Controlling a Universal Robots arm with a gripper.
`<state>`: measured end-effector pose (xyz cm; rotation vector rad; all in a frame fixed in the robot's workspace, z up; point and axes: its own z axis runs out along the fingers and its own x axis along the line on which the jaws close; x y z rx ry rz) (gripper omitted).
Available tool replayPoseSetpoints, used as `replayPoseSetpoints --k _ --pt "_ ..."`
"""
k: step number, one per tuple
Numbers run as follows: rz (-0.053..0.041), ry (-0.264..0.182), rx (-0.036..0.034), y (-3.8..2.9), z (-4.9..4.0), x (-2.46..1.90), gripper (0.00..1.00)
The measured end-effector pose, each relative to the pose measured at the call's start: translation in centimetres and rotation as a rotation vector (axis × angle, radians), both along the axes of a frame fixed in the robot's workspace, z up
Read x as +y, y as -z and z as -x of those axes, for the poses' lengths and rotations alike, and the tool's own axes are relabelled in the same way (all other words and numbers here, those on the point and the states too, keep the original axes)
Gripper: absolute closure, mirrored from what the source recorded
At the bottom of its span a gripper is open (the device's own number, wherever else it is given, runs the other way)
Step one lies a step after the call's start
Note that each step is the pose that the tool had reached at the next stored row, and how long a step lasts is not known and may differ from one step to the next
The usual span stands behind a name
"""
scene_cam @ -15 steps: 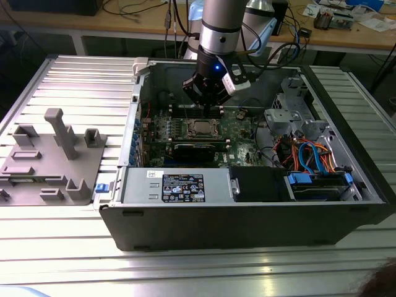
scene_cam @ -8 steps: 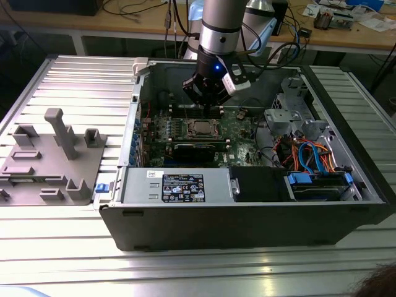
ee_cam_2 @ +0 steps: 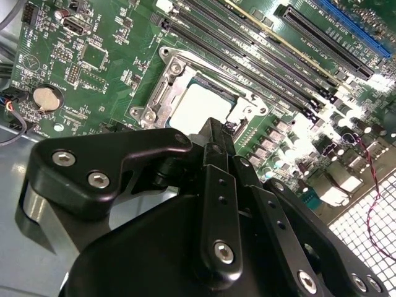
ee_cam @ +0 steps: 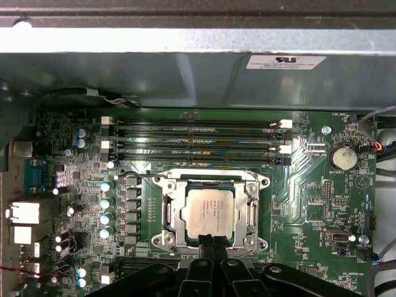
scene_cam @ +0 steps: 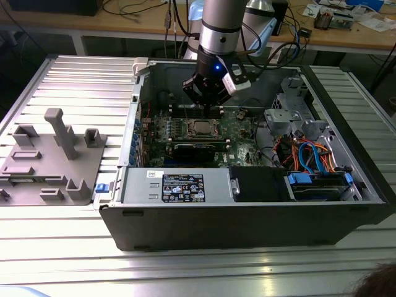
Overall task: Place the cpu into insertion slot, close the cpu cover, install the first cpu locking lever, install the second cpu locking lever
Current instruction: 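Install the first cpu locking lever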
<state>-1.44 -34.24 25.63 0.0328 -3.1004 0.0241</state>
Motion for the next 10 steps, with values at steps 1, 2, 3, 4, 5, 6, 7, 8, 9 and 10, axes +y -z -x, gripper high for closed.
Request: replayPoseSetpoints --k 1,2,3,4,5,6,7,8,9,10 --pt "0.0000 -0.001 0.0000 0.00 0.00 0.00 0.89" --pt "0.0000 -0.002 0.0000 0.00 0.00 0.00 0.89" --pt "0.0000 -0.004 0.0000 0.00 0.00 0.00 0.89" --pt "0.0000 -0.006 0.0000 0.00 0.00 0.00 0.89" --pt "0.0000 -0.006 0.0000 0.00 0.00 0.00 0.89" --pt "0.0000 -0.007 0.0000 0.00 0.00 0.00 0.89" --pt "-0.0001 -0.008 0.0000 0.00 0.00 0.00 0.89" --pt "-0.0001 -0.009 0.0000 0.00 0.00 0.00 0.89" --pt "0.0000 -0.010 0.0000 0.00 0.00 0.00 0.89" --pt "0.0000 -0.011 0.0000 0.00 0.00 0.00 0.89"
